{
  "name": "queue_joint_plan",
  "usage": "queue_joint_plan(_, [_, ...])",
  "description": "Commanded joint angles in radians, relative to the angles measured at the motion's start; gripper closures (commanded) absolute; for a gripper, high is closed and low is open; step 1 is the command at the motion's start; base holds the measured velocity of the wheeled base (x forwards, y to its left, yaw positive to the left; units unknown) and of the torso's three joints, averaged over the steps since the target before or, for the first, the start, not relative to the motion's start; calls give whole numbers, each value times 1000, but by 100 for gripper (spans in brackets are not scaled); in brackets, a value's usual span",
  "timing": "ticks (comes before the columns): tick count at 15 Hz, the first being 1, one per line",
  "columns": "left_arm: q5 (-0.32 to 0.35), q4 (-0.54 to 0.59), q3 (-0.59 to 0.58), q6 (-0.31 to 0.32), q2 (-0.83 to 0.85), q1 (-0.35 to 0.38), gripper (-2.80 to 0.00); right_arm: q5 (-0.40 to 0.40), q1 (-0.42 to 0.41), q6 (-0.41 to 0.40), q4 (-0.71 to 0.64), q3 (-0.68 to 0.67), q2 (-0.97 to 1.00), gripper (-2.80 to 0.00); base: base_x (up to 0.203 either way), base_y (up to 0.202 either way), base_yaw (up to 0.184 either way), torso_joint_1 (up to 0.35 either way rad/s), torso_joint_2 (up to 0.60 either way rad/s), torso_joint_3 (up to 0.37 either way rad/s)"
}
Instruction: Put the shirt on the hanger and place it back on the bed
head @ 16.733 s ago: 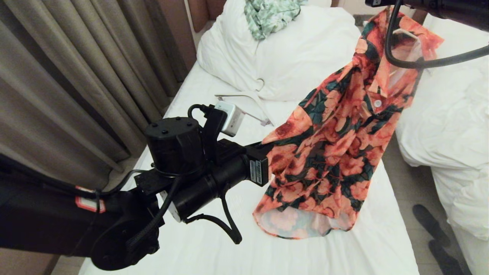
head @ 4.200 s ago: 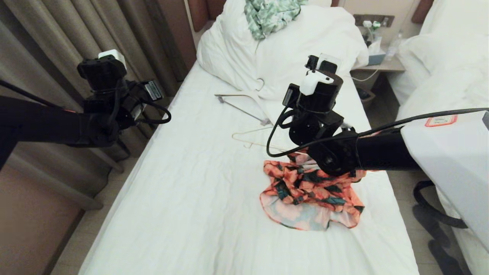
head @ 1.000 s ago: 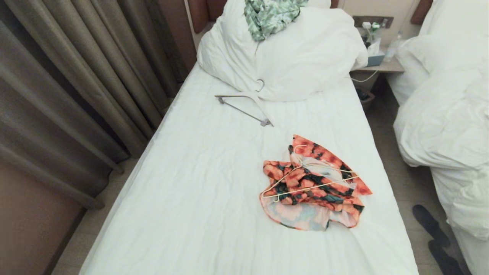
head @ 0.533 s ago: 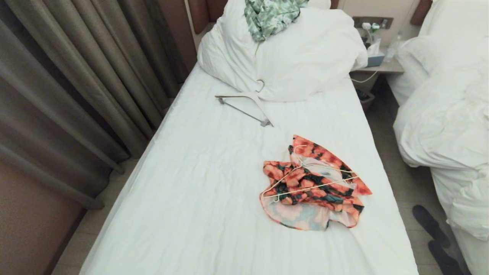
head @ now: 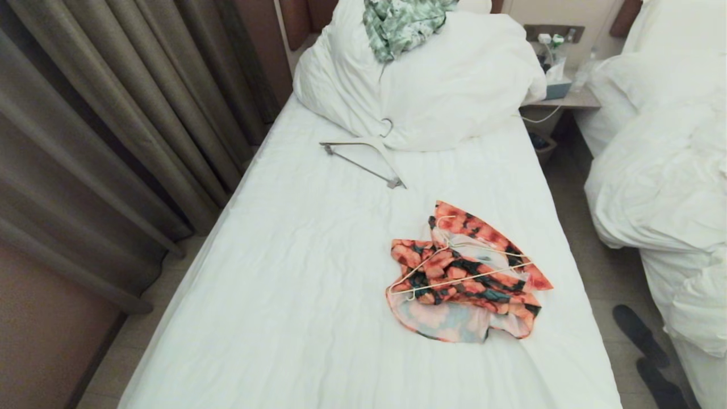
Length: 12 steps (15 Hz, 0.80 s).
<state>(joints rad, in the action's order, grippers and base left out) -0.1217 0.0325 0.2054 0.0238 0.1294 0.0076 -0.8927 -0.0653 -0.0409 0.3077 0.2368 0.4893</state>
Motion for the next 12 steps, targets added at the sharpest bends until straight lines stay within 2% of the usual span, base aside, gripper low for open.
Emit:
queue_joint_plan(1, [24, 1, -77, 7, -103, 0, 0, 22, -2, 0, 1, -51, -93, 0, 0, 0, 0, 0, 0, 0])
queue_joint_plan(4, [55, -9, -167, 97, -129, 0, 0, 234, -1, 3, -1, -144, -203, 0, 0, 0, 0, 0, 0, 0])
queue_joint_plan(6, [94, -7, -170, 102, -129, 0, 0, 342, 15, 18, -8, -163, -218, 0, 0, 0, 0, 0, 0, 0])
queue_joint_plan(9, [154, -2, -195, 110, -129, 0, 0, 578, 43, 18, -90, -191, -297, 0, 0, 0, 0, 0, 0, 0])
queue_joint_plan(12, [154, -10, -198, 96, -129, 0, 0, 739, 55, -4, -228, -204, -462, 0, 0, 0, 0, 0, 0, 0])
